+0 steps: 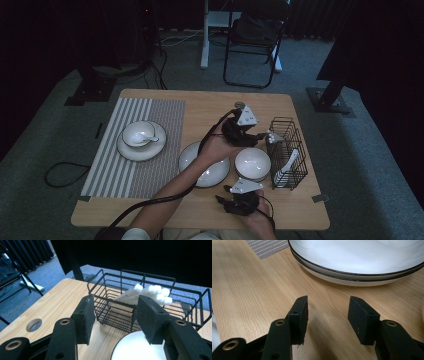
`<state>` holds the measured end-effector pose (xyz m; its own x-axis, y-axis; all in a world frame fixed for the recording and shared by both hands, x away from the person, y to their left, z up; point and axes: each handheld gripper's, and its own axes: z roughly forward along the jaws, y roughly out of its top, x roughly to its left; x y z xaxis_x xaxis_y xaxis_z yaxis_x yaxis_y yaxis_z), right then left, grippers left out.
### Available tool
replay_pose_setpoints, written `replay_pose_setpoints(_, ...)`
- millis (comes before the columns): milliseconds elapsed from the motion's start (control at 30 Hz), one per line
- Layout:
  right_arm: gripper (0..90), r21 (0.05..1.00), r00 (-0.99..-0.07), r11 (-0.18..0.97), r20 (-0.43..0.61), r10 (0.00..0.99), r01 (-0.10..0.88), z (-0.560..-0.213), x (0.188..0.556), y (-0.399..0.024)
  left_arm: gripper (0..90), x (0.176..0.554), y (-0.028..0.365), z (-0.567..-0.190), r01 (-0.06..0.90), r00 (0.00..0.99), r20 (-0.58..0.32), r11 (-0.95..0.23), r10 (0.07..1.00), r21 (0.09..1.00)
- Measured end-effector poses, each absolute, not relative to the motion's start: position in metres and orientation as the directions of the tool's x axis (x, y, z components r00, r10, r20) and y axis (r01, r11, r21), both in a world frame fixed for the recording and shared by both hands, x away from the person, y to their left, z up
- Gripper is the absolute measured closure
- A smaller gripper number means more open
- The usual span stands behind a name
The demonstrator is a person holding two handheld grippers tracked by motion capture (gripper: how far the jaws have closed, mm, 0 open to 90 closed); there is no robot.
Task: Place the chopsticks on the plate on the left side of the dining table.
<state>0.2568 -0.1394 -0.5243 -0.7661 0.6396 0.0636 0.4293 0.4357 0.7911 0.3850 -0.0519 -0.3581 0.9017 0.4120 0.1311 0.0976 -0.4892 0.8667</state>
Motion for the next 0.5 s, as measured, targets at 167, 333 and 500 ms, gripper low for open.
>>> replay_pose_setpoints(167,50.1,0.791,-0.766,0.434,0.065,0.639,0.43,-0.524,0.257,-0.14,50.1,0.386,-0.057,-0.358,0.095,0.902,0.137,-0.497,0.41,0.863)
replay_pose_setpoints(333,50.0,0.791,-0.766,0.435,0.066,0.639,0.431,-0.524,0.257,-0.14,59.9,0.388,-0.06,-0.357,0.091,0.903,0.141,-0.502,0.405,0.86)
replay_pose_setpoints(500,50.0,0.791,-0.766,0.436,0.064,0.639,0.43,-0.524,0.257,-0.139,67.3,0.393,-0.065,-0.358,0.102,0.906,0.129,-0.504,0.403,0.858)
